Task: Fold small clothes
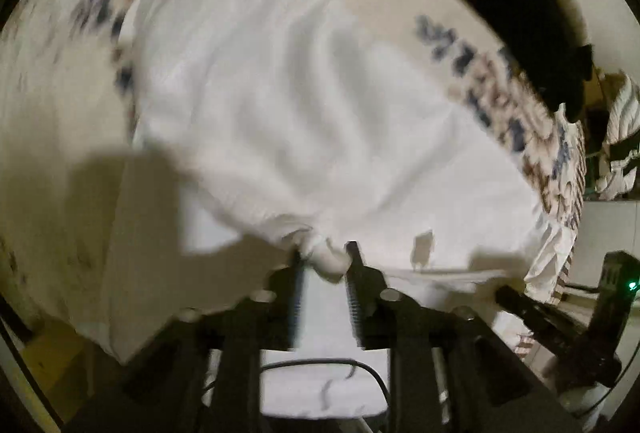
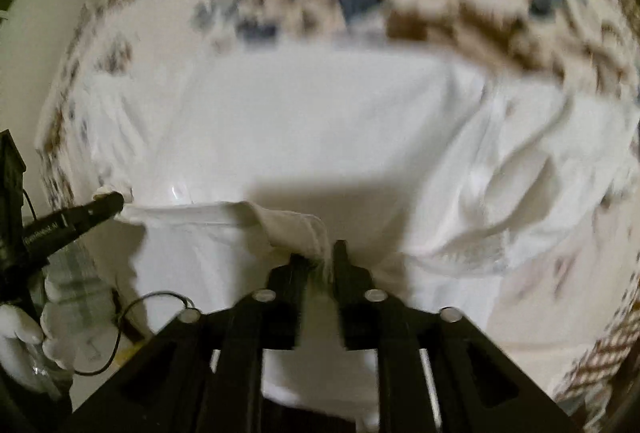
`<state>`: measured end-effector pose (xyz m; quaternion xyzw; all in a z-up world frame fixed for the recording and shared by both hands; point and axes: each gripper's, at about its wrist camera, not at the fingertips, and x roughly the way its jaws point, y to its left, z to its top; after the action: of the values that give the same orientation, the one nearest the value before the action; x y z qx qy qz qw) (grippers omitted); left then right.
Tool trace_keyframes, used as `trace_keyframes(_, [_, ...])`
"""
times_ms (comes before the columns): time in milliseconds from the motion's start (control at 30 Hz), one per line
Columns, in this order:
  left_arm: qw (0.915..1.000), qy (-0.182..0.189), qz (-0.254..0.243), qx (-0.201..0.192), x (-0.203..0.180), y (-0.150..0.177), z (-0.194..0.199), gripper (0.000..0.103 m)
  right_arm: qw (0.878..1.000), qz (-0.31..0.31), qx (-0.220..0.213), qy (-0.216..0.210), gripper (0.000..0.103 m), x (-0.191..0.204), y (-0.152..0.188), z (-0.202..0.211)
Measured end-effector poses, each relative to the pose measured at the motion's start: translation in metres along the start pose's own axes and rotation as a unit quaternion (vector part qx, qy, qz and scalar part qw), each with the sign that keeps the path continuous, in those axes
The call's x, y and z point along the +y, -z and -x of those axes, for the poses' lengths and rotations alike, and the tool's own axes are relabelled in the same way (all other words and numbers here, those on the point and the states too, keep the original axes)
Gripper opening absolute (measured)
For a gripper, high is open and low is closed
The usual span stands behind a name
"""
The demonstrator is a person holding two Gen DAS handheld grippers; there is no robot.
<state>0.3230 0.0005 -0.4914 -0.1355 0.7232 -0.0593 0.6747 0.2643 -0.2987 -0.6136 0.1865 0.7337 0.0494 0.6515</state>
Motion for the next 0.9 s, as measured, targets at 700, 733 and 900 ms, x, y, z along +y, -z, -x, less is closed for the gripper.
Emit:
trace_keyframes(700, [0.9941,-0.058,0.019,-0.089,0.033,-0.008,0.006,0.0,0.936,-0.328,-0.11,-0.063,0.004,-0.101,0.07,0.04])
trace_keyframes(733, [0.9945,-0.061,0.018,-0.083,0.037,0.0,0.005,0.0,0.937,-0.328,-0.11,-0.056,0.004,-0.096,0.078,0.046])
trace_keyframes(900, [0.9965,-0.056,0.053,-0.032,0.071,0.019,-0.009,0.0,0.938,-0.334,-0.085,-0.049,0.004,-0.13,0.095,0.041])
